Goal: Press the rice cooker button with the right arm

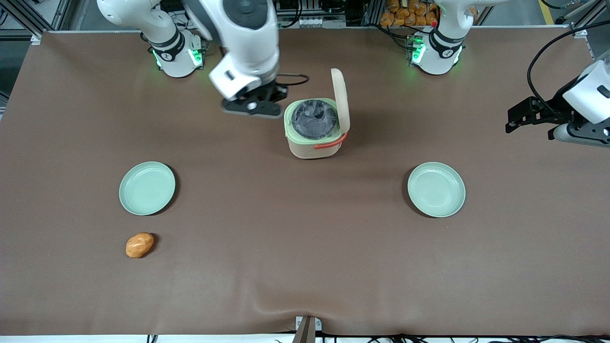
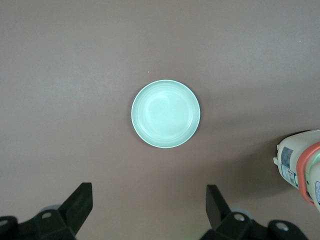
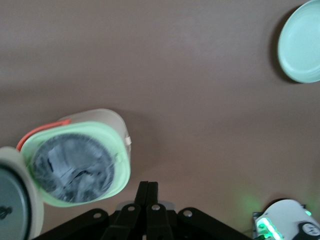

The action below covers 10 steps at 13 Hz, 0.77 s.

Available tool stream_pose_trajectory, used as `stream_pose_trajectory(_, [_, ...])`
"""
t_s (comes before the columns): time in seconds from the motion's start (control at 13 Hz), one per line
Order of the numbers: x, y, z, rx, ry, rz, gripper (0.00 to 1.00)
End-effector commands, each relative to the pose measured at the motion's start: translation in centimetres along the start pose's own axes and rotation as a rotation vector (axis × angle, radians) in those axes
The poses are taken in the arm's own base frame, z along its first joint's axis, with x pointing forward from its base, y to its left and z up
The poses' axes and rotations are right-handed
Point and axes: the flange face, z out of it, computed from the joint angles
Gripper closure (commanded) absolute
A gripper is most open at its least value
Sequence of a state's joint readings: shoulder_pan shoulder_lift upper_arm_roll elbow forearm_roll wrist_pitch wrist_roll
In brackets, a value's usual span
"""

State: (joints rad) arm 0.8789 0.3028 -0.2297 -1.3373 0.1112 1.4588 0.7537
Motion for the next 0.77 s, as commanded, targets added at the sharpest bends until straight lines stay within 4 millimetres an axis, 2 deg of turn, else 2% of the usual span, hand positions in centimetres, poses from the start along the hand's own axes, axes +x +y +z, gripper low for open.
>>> stream_pose_trajectory(0.0, [2.9, 7.3, -4.4, 0.032, 0.015, -0.041, 1.0])
stream_pose_trajectory(0.15, [4.8, 15.1, -7.1, 0.044, 0.007, -0.125, 1.0])
stream_pose_trajectory(0.31, [6.3, 22.7, -8.4, 0.048, -0.024, -0.183, 0.99])
stream_pose_trajectory(0.38, [6.9, 26.0, -8.8, 0.056, -0.024, -0.202, 0.92])
stream_pose_trajectory(0.54, [7.8, 31.1, -9.2, 0.059, -0.025, -0.229, 0.88])
stream_pose_trajectory(0.69, [8.3, 33.7, -9.3, 0.064, -0.017, -0.264, 0.88])
